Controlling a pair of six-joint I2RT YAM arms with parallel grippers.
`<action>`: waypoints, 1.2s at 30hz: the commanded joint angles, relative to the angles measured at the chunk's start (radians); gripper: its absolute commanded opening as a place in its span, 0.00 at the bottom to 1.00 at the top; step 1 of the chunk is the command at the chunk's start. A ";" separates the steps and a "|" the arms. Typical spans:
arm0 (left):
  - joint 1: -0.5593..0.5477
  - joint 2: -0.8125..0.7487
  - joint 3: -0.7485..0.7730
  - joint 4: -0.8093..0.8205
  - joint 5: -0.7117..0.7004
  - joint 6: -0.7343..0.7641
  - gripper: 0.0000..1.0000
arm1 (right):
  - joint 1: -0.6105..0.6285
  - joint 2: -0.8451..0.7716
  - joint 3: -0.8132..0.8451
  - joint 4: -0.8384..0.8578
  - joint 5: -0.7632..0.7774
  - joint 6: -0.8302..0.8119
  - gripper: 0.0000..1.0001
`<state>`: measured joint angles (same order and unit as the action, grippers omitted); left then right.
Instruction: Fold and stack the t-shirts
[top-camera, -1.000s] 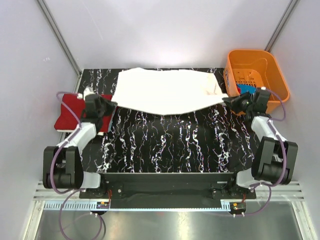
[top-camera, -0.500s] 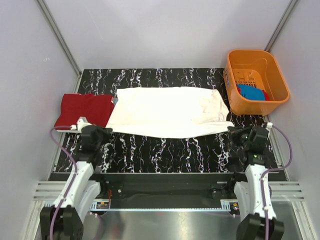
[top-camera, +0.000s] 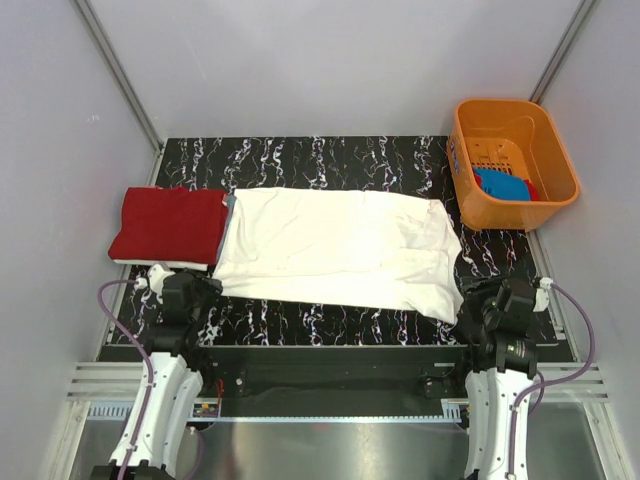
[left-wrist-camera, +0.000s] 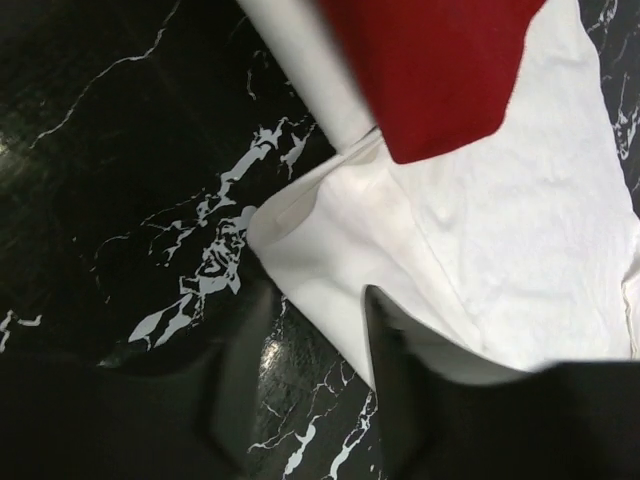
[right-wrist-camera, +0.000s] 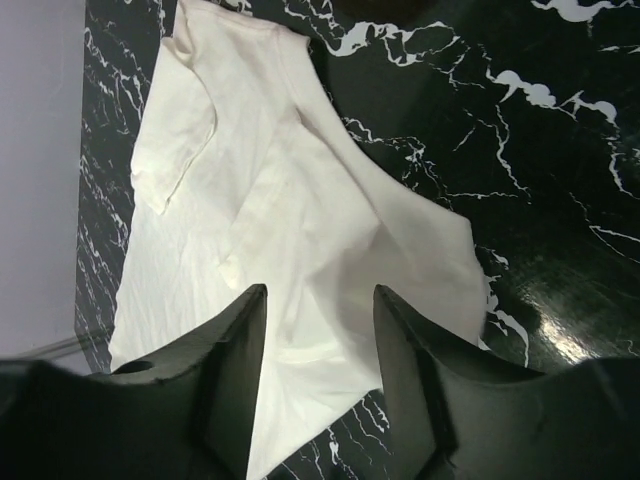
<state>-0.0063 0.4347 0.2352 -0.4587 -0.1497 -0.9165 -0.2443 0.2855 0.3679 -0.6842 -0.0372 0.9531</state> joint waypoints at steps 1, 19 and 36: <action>0.006 -0.052 0.018 -0.047 -0.027 0.022 0.55 | -0.001 -0.052 0.063 -0.054 0.088 -0.029 0.56; -0.001 0.327 0.291 0.305 0.220 0.332 0.95 | 0.238 0.532 0.275 0.380 0.002 -0.332 0.39; -0.066 0.782 0.567 0.466 0.223 0.330 0.99 | 0.458 1.415 0.830 0.410 0.324 -0.488 0.50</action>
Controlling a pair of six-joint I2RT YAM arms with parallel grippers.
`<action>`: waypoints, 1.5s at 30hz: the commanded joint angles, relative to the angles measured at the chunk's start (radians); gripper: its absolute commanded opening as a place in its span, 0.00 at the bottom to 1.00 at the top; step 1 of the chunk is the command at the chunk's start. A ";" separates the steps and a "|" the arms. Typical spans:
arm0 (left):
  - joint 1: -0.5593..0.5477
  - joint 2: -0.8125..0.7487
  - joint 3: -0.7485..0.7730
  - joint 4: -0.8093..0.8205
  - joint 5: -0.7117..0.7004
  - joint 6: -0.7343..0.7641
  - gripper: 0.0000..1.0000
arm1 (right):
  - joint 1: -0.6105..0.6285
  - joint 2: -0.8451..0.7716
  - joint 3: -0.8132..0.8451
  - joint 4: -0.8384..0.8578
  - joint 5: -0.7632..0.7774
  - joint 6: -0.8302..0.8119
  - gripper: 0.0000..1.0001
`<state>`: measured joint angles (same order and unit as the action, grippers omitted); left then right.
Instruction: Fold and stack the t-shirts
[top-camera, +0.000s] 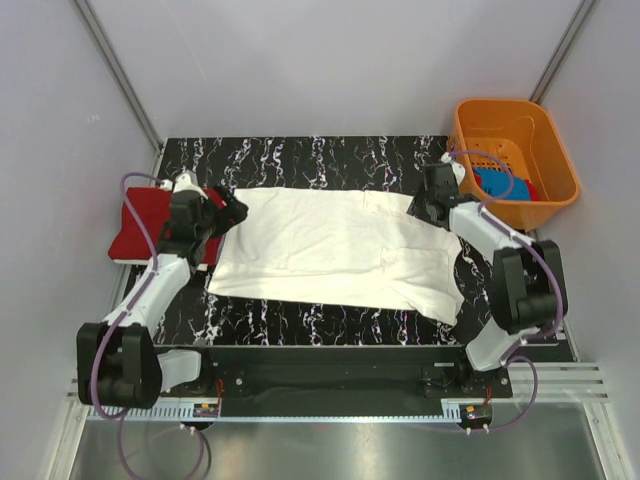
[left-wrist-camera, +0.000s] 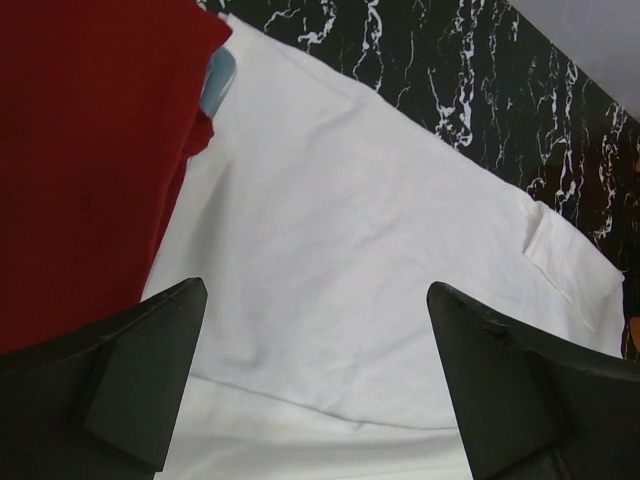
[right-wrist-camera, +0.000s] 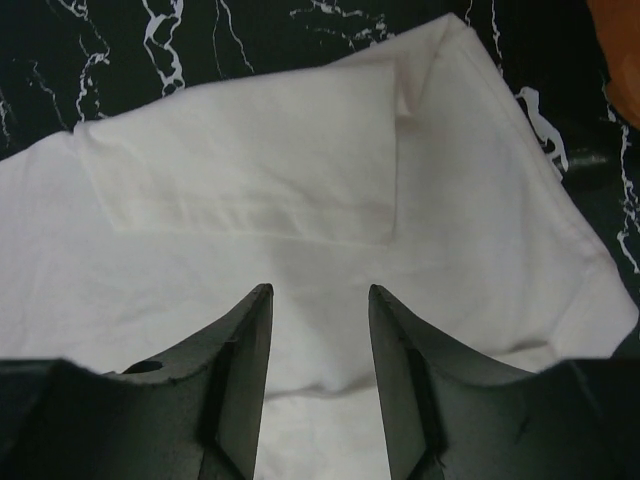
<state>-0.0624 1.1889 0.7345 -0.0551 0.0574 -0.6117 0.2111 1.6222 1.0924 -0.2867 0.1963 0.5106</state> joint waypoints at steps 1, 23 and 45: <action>-0.013 0.049 0.086 0.060 0.016 0.029 0.99 | 0.002 0.108 0.128 -0.009 0.098 -0.049 0.50; -0.022 0.238 0.264 -0.018 -0.007 0.066 0.99 | -0.012 0.340 0.204 -0.017 0.123 -0.038 0.24; -0.033 0.666 0.724 -0.229 -0.129 0.156 0.98 | -0.050 0.215 0.201 -0.016 0.109 -0.052 0.09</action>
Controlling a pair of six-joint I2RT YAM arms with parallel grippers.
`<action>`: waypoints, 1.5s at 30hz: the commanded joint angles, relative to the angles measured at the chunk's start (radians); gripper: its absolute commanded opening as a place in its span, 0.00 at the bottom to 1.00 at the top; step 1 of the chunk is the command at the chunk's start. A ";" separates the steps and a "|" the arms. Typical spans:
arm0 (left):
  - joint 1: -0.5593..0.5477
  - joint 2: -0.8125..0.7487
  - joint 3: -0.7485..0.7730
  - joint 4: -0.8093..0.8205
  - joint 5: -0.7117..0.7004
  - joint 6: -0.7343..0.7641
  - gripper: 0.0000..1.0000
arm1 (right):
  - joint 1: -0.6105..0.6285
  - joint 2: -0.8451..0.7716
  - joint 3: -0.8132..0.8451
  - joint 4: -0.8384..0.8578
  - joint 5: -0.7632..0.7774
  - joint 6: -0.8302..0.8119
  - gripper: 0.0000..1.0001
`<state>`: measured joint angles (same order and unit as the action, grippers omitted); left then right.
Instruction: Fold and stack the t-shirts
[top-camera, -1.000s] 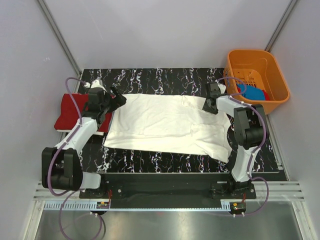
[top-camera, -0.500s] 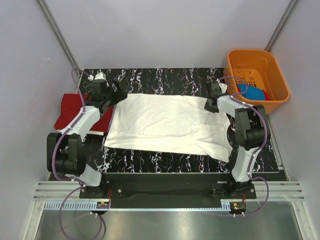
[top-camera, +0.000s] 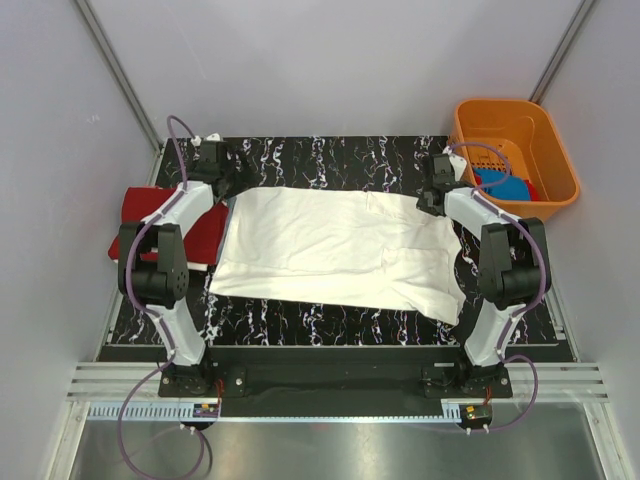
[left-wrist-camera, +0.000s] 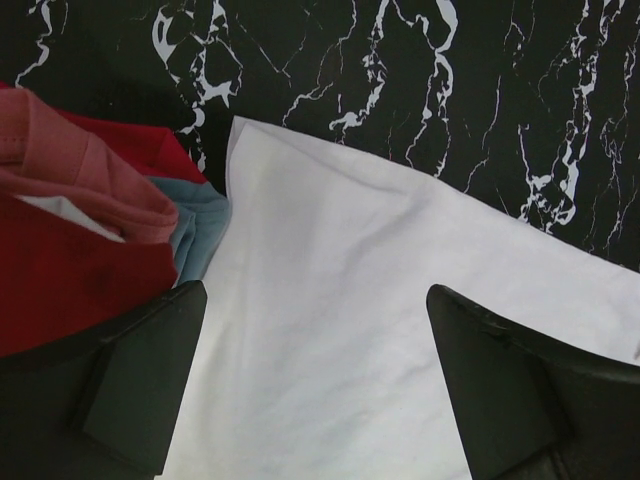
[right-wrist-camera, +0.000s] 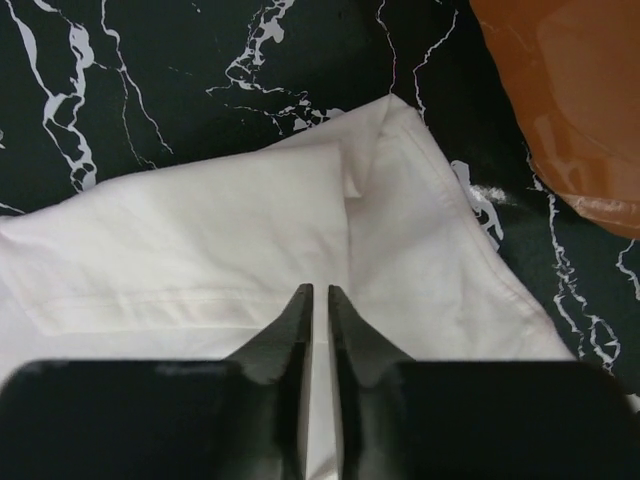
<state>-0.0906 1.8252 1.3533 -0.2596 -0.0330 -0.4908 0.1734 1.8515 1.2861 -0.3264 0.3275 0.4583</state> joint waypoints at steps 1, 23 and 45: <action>-0.005 0.055 0.122 -0.041 -0.048 0.037 0.98 | -0.012 -0.017 0.005 0.021 -0.028 -0.001 0.21; -0.001 0.109 0.135 -0.056 -0.096 0.074 0.98 | -0.011 0.058 -0.042 0.050 -0.088 0.014 0.26; 0.025 0.347 0.394 -0.185 -0.102 0.070 0.74 | -0.014 -0.106 0.031 0.029 -0.015 -0.003 0.00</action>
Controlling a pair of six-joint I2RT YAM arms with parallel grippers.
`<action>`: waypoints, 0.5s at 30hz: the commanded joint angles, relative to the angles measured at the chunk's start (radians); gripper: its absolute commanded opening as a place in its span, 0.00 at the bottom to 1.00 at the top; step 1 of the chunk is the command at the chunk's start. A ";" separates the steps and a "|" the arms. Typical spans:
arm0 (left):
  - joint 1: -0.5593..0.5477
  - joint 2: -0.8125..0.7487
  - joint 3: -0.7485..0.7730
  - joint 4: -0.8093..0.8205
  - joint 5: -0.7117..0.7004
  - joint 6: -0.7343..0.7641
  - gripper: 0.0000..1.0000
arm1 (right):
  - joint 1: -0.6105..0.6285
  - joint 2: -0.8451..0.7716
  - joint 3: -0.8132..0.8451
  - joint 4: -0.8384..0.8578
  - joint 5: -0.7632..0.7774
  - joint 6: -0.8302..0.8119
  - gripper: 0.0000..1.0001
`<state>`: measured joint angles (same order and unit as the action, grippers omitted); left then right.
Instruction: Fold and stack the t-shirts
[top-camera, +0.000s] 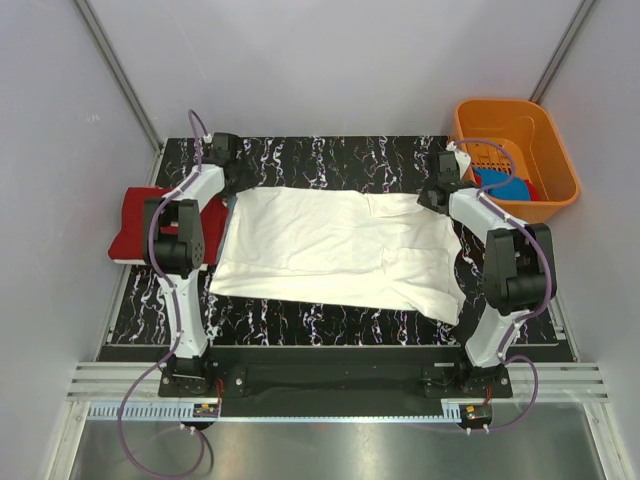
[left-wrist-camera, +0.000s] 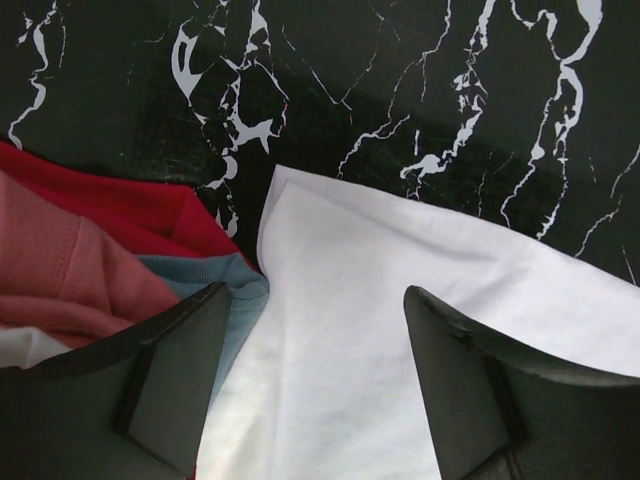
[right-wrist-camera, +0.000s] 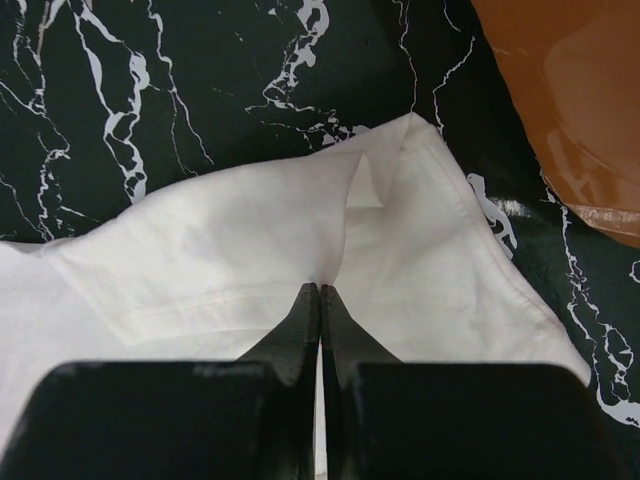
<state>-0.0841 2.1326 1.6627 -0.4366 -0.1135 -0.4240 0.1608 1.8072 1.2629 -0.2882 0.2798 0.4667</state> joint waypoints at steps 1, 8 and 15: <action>0.021 0.053 0.110 -0.022 -0.015 0.004 0.71 | -0.003 -0.065 0.059 -0.014 0.030 -0.013 0.00; 0.021 0.154 0.238 -0.074 -0.005 -0.002 0.65 | -0.020 -0.088 0.073 -0.012 -0.017 -0.004 0.00; 0.020 0.202 0.286 -0.106 0.017 -0.016 0.56 | -0.043 -0.108 0.059 -0.002 -0.066 0.012 0.00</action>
<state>-0.0677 2.3276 1.9053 -0.5301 -0.1093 -0.4316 0.1333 1.7569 1.2991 -0.3019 0.2405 0.4679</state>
